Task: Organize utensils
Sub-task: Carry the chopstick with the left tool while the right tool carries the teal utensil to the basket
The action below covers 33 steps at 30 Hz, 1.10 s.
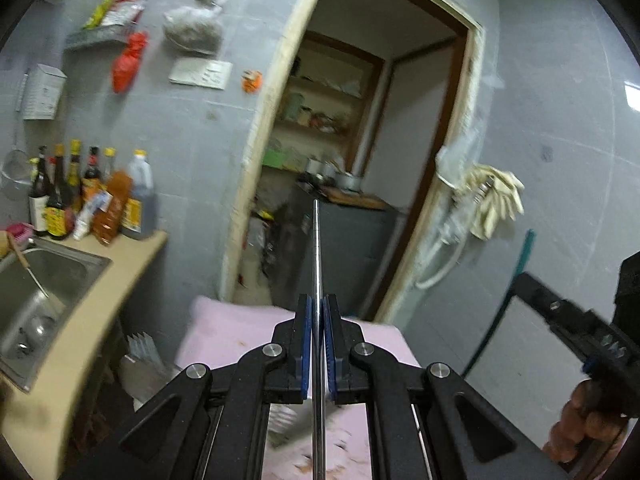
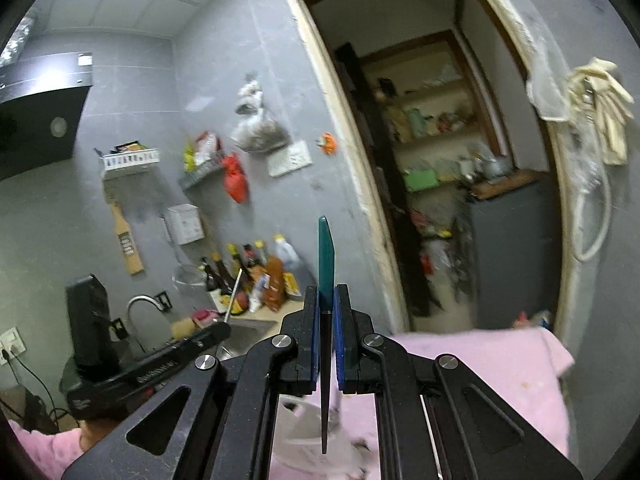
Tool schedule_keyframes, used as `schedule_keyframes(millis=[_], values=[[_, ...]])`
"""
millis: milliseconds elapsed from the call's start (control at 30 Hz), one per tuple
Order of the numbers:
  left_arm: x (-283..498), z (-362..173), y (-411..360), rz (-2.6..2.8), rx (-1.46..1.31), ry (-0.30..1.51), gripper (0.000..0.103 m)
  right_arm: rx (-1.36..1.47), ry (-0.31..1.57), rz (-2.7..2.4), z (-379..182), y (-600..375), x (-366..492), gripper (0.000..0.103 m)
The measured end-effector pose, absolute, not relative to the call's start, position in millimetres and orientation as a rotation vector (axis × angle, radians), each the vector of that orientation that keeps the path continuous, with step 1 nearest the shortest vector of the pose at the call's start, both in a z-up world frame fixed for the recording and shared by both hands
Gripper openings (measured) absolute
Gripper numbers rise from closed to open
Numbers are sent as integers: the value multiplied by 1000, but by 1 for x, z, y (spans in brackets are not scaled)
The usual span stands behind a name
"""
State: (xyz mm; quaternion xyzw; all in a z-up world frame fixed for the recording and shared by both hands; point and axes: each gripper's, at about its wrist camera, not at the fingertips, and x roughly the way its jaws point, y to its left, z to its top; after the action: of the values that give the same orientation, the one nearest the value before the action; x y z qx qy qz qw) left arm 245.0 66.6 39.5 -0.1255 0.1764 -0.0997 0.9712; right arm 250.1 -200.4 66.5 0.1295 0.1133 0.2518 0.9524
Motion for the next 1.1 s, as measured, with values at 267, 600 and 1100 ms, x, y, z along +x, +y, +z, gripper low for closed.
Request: schedule_keyframes(millis=[267,600,1100], values=[[279,20,123,-128,-322,356,6,205,236,519,45,-142,276,6],[307,-18,152,-124,-407,327,6,164,291,496,2,-112,292,6],[300,-53,127,-81,-311,247,6,127,372,486,-35,-102,298,6]])
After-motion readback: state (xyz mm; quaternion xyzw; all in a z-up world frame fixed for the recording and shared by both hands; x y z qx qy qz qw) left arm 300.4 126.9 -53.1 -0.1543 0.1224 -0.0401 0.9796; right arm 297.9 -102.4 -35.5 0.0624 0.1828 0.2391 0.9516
